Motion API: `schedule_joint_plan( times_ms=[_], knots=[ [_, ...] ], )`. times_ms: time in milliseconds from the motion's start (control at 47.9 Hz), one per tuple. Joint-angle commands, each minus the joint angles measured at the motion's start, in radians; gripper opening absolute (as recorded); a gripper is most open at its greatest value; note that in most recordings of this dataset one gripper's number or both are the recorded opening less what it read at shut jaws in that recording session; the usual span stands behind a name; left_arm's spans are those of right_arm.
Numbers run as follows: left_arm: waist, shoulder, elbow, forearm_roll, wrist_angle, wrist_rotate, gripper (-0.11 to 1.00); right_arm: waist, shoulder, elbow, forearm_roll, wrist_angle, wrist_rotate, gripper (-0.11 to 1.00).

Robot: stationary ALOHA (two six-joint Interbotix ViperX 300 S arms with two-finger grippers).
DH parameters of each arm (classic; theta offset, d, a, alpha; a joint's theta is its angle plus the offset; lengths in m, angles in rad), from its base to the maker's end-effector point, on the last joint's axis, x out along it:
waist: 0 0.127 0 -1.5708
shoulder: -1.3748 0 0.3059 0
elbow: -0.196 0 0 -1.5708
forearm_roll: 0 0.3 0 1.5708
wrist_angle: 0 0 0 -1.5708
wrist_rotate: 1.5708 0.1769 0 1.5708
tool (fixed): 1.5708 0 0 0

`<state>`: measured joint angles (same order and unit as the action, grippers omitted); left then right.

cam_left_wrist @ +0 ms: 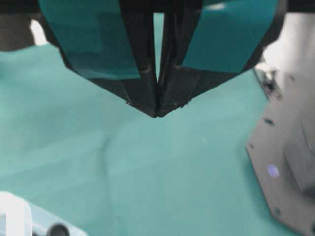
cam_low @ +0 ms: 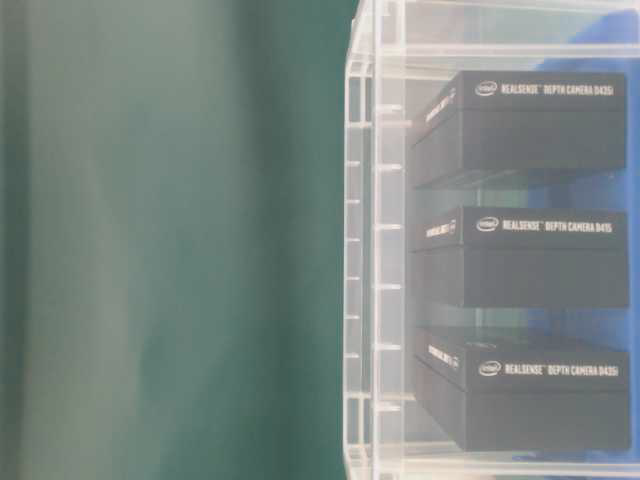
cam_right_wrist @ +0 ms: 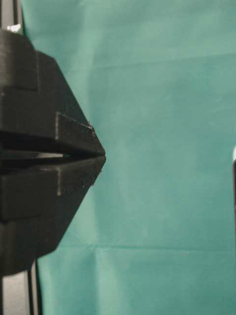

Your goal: Take the box out of the case with the left arm.

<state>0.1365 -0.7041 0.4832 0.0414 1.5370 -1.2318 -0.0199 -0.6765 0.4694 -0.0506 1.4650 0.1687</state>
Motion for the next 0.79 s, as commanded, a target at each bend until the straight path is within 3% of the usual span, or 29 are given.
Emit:
schedule_joint_plan(
  times_ms=[0, 167, 293, 460, 669, 773],
  knots=[
    [0.081, 0.018, -0.032, 0.003, -0.005, 0.075, 0.02, -0.002, 0.0, -0.028, -0.002, 0.002, 0.003, 0.01],
    [0.265, 0.055, -0.051, -0.002, -0.006, 0.207, 0.02, -0.002, 0.0, -0.028, -0.002, 0.002, 0.003, 0.01],
    [0.339, 0.071, -0.06, -0.002, -0.011, 0.295, 0.02, -0.002, 0.002, -0.026, -0.002, 0.002, 0.003, 0.01],
    [0.357, 0.069, -0.06, -0.002, -0.012, 0.354, 0.02, -0.002, 0.002, -0.028, -0.002, 0.002, 0.003, 0.01],
    [0.351, 0.071, -0.058, -0.006, -0.012, 0.365, 0.03, -0.002, 0.005, -0.026, -0.003, 0.002, 0.003, 0.01],
    [0.351, 0.071, -0.06, -0.008, -0.012, 0.364, 0.1, -0.002, 0.009, -0.028, -0.003, 0.002, 0.003, 0.01]
  ],
)
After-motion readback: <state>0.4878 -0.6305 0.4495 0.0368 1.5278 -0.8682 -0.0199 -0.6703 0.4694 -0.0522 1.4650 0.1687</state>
